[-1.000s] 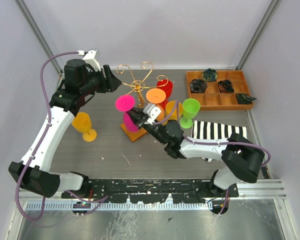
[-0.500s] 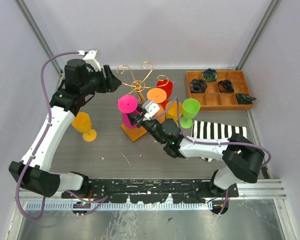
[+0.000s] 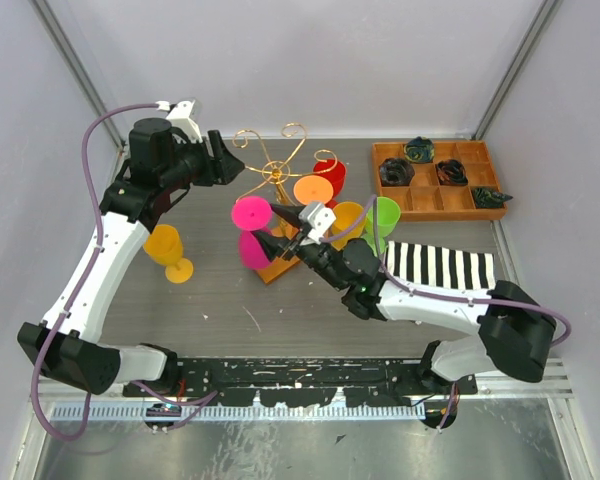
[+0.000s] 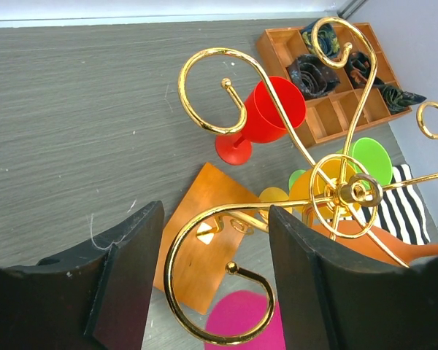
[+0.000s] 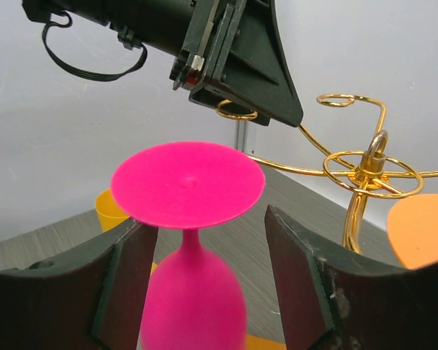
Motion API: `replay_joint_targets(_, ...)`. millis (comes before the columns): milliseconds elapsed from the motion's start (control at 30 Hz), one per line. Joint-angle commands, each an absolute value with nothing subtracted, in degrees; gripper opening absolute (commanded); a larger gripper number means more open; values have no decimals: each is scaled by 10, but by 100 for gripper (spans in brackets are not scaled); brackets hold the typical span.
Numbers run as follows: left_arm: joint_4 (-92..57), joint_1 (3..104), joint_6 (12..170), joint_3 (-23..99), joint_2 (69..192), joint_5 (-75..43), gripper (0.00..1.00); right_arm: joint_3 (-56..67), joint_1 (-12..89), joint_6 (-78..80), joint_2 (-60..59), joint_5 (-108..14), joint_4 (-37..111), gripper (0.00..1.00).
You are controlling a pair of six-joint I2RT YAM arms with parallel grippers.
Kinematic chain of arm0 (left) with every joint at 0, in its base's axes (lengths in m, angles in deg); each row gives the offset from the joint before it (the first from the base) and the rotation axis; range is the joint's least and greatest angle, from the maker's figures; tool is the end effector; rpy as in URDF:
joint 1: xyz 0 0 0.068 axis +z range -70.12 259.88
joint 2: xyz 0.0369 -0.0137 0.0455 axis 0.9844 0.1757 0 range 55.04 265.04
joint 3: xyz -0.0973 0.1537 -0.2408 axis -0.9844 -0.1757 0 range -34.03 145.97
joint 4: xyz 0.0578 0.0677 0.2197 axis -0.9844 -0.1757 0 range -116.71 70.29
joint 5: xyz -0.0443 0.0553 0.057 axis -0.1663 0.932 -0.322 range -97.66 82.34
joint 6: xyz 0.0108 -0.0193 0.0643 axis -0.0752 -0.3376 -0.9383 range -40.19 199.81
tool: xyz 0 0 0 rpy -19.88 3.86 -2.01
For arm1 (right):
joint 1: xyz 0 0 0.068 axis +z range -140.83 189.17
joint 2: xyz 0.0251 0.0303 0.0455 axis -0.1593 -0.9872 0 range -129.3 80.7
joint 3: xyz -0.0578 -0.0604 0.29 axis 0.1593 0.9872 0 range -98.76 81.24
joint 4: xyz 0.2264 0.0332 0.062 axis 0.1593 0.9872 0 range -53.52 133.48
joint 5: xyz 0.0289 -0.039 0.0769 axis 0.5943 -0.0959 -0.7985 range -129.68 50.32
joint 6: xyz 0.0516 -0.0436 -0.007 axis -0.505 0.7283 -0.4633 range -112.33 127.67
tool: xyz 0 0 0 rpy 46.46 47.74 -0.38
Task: Place the wine glass upside down on the wine glass rack
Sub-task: Turn the wine glass upside down at the wine rack.
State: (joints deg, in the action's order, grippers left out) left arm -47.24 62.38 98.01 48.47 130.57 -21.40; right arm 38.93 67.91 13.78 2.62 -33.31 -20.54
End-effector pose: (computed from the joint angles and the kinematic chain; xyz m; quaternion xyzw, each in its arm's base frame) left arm 0.2588 -0.0952 0.4396 0.0632 0.8164 -0.2669 0.5082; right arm 0.1563 0.2460 0.3683 -0.2636 0.5005 0.3372 0.7525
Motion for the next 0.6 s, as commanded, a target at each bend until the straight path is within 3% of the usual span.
replay_joint_targets(0,-479,626,974,497,1296,-229,67,404,677,122,75,-354,-184,67)
replay_joint_targets(567,-484,625,985,535,1262,-241,85,491,679,106,213,-380,-61,70)
